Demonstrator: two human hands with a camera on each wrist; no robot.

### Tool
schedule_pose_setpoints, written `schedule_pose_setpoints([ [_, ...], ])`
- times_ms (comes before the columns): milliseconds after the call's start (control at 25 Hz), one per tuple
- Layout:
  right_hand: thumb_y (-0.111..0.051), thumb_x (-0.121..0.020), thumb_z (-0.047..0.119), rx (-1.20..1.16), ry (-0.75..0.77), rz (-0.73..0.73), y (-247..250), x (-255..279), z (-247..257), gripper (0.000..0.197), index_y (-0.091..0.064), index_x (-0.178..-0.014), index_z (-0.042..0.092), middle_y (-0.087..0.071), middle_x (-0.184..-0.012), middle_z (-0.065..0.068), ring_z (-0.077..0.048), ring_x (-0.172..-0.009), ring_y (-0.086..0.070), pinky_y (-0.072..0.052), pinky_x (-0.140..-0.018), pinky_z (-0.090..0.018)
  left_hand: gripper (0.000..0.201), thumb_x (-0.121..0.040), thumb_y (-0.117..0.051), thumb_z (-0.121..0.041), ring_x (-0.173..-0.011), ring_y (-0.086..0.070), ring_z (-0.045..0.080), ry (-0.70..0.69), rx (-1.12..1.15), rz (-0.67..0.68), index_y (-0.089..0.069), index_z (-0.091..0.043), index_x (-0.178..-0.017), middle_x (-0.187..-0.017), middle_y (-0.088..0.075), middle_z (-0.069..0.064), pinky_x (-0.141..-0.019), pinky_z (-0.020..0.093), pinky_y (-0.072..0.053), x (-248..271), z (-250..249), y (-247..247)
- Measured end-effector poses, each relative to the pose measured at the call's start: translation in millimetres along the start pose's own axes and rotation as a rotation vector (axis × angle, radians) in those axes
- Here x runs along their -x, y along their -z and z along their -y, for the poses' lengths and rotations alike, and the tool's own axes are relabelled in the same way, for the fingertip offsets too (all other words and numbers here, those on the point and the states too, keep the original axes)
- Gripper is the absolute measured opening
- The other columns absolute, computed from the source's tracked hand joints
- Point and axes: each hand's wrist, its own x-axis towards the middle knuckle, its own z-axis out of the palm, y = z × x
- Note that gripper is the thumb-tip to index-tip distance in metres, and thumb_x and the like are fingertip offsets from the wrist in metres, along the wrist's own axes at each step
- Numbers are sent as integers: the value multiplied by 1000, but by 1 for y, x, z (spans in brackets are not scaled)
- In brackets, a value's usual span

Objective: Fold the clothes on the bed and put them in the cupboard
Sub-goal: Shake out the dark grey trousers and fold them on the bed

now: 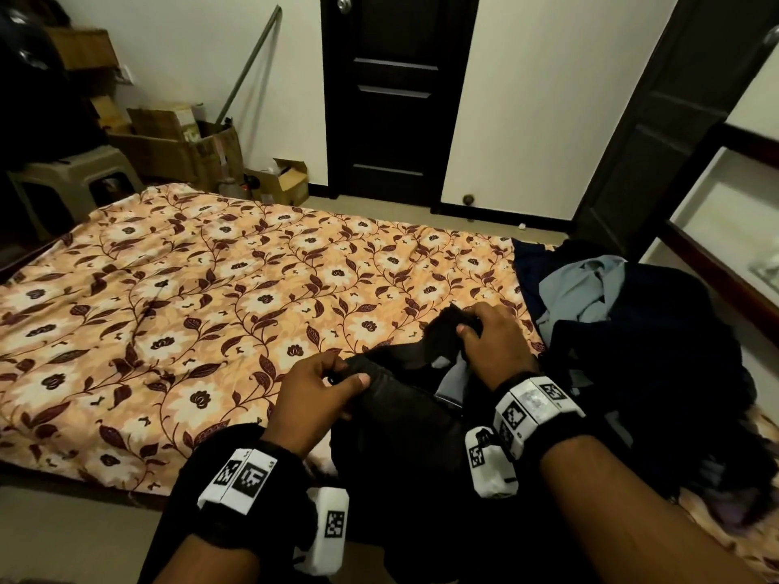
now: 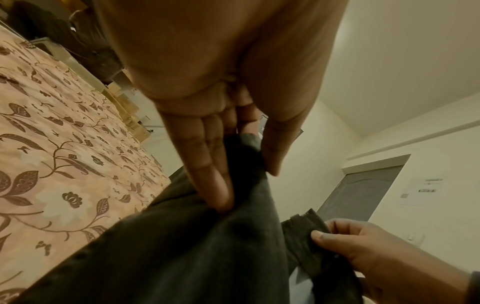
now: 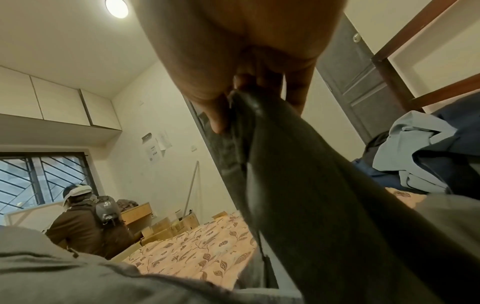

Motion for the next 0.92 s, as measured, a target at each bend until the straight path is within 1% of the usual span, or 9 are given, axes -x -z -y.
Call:
schedule_pose_setpoints([
  [80, -61, -90, 27, 7, 64, -143, 6, -4, 7, 25, -58, -110, 12, -55, -110, -11, -32, -107, -50, -42, -86, -39, 10, -79, -77, -4, -74, -70, 27, -45, 61, 70, -68, -1, -82, -84, -69, 17, -70, 41, -60, 2, -9, 2],
  [160, -61, -91, 23, -211, 100, -201, 19, -9, 19, 19, -56, -103, 10, -58, -94, -6, -27, -93, -56, -43, -74, -32, 12, -75, -79, -2, -78, -70, 25, -110, 49, 144, -71, -3, -85, -83, -70, 15, -74, 38, -59, 0, -20, 3],
  [240, -63, -90, 22, -375, 146, -126, 35, -10, 36, 17, -55, -102, 12, -59, -87, 1, -18, -81, -60, -47, -66, -24, 11, -77, -76, 2, -75, -69, 13, -215, 23, 171, -72, -4, -85, -79, -71, 10, -70, 25, -55, -5, -37, 1],
  [320, -68, -86, 19, -448, 241, 33, 45, -6, 51, 18, -55, -98, 18, -63, -86, 5, -10, -76, -63, -50, -61, -18, 10, -79, -76, -6, -83, -63, 2, -390, -136, 107, -72, -12, -87, -88, -69, -4, -72, 16, -46, -16, -55, -1],
  [480, -71, -83, 15, -586, 367, 185, 58, 2, 72, 16, -60, -93, 21, -69, -84, -1, -14, -77, -68, -59, -70, -33, 12, -81, -74, -26, -119, -45, 7, -578, -223, 30, -65, -26, -89, -120, -50, -13, -95, 27, -40, -43, -67, -5],
  [640, -65, -87, 10, -620, 433, 175, 73, 1, 81, 15, -60, -92, 24, -65, -85, 4, -10, -83, -66, -57, -75, -26, 10, -90, -64, -18, -103, -43, -17, -698, -168, -142, -62, -14, -99, -107, -47, -13, -84, 1, -37, -45, -75, -20],
  [720, -64, -88, 13, -565, 433, 131, 77, 1, 82, 11, -60, -93, 21, -62, -87, 8, -7, -82, -61, -53, -70, -21, 21, -94, -55, -31, -93, -43, -11, -731, -235, -287, -60, -13, -103, -103, -47, -8, -78, 6, -37, -44, -74, -22],
  [800, -64, -89, 15, -544, 414, 88, 81, 2, 82, 8, -60, -94, 18, -60, -86, 9, -4, -80, -59, -50, -67, -18, 30, -96, -43, -47, -90, -42, 4, -812, -349, -384, -54, -20, -102, -98, -51, -4, -77, 21, -32, -43, -73, -23],
  [920, -65, -88, 12, -590, 409, 89, 85, 5, 86, 11, -59, -93, 20, -63, -82, 6, -2, -72, -61, -51, -61, -17, 35, -99, -30, -55, -84, -43, 8, -911, -333, -351, -46, -24, -100, -90, -49, -4, -70, 20, -32, -40, -77, -28],
])
